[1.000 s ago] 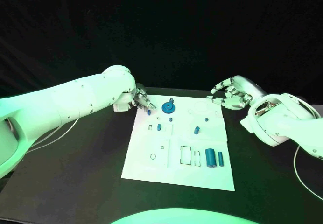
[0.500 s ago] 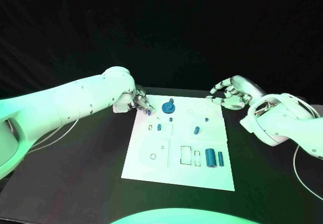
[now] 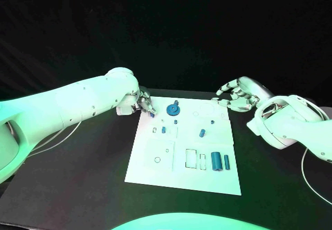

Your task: Assemble the parts on the task board

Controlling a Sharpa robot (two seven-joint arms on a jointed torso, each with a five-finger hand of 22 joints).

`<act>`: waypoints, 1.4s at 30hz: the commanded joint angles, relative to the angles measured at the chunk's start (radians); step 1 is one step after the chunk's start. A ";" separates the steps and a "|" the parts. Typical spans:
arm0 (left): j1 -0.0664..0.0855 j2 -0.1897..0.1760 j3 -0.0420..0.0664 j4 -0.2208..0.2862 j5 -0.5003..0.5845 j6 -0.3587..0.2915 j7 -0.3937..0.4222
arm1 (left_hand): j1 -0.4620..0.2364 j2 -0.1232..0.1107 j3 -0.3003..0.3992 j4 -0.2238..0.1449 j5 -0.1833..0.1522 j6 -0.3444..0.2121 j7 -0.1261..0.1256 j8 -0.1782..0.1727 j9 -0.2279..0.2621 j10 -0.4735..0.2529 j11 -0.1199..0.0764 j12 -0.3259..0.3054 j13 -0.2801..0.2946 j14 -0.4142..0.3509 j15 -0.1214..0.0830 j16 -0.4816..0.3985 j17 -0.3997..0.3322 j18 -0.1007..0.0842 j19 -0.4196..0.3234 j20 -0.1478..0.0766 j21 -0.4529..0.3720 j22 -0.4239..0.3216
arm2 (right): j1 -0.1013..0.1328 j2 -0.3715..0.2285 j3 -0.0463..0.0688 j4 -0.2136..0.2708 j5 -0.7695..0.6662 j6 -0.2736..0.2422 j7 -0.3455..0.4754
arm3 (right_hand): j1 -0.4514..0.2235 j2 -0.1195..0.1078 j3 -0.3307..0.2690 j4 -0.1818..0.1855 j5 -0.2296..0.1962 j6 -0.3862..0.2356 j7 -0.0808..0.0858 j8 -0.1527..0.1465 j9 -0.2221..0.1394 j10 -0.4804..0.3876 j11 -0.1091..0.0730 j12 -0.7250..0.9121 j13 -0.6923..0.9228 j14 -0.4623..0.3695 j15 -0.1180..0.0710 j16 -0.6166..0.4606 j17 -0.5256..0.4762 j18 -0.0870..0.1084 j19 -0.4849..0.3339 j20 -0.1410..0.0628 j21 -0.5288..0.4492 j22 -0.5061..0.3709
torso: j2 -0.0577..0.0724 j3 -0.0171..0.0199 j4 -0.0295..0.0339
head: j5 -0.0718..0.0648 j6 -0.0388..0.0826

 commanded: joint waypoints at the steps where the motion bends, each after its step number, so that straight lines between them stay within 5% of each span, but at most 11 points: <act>1: 0.000 0.003 0.000 0.001 0.030 -0.017 0.015 | 0.023 0.001 0.015 -0.008 0.004 0.003 -0.005 0.002 0.002 -0.009 -0.001 0.006 -0.002 0.097 0.001 0.004 0.242 0.001 -0.002 0.003 0.006 0.002 | 0.000 0.001 0.000 0.001 -0.006 0.012 0.003 | -0.008 0.004 0.001 -0.001 -0.001 0.002 -0.004 0.005 0.002 0.000 -0.007 -0.002 0.111 0.062 -0.005 -0.007 0.067 0.005 0.043 -0.005 -0.005 0.195 | 0.001 0.0003 0.0001 | 0.000 -0.001; 9: 0.000 0.000 0.000 -0.002 0.060 -0.025 0.022 | 0.102 0.002 0.144 -0.083 -0.002 -0.006 -0.004 0.029 0.018 -0.001 -0.002 0.009 -0.005 0.098 0.000 0.007 0.245 0.000 -0.001 0.002 0.011 0.011 | 0.000 0.000 0.000 0.001 -0.007 0.014 0.003 | -0.006 0.005 0.002 -0.002 0.006 0.002 -0.004 0.005 0.002 0.001 -0.007 -0.001 0.112 0.062 -0.005 -0.006 0.068 0.005 0.043 -0.005 -0.005 0.195 | 0.000 0.0004 -0.0005 | 0.001 -0.004; 14: 0.000 -0.018 0.001 0.020 0.097 -0.046 0.023 | 0.088 -0.011 0.209 -0.106 -0.002 -0.010 -0.005 0.055 0.034 0.008 -0.002 0.013 -0.004 0.098 0.001 0.006 0.244 0.000 -0.001 0.003 0.012 0.013 | 0.000 0.000 0.000 0.000 -0.007 0.016 0.002 | -0.006 0.005 0.002 -0.002 0.006 0.002 -0.004 0.005 0.002 0.001 -0.007 -0.001 0.112 0.062 -0.005 -0.006 0.068 0.005 0.043 -0.005 -0.005 0.195 | -0.001 0.0009 0.0002 | 0.001 -0.004; 28: -0.001 -0.158 0.005 0.250 0.142 -0.166 0.028 | 0.038 -0.038 0.302 -0.145 0.000 -0.011 -0.011 0.099 0.054 0.019 -0.008 0.020 -0.003 0.098 -0.004 0.006 0.244 -0.001 0.001 -0.001 0.014 0.018 | -0.001 -0.005 0.000 -0.002 -0.007 0.019 0.001 | -0.006 0.005 0.002 -0.002 0.008 0.001 -0.004 0.006 0.002 0.000 -0.007 -0.002 0.111 0.062 -0.005 -0.007 0.067 0.005 0.043 -0.005 -0.005 0.195 | -0.003 0.0012 0.0080 | 0.002 -0.004; 42: -0.046 -0.205 0.003 0.354 0.053 -0.182 0.030 | 0.014 -0.051 0.328 -0.154 -0.001 -0.008 -0.014 0.115 0.058 0.028 -0.011 0.027 0.003 0.100 -0.007 0.010 0.249 -0.002 0.006 -0.004 0.019 0.026 | -0.004 -0.005 0.000 -0.004 -0.007 0.023 0.001 | -0.006 0.005 0.002 -0.002 0.008 0.001 -0.004 0.006 0.002 0.000 -0.007 -0.002 0.111 0.062 -0.005 -0.007 0.067 0.005 0.043 -0.005 -0.005 0.195 | -0.002 0.0008 0.0057 | 0.006 -0.005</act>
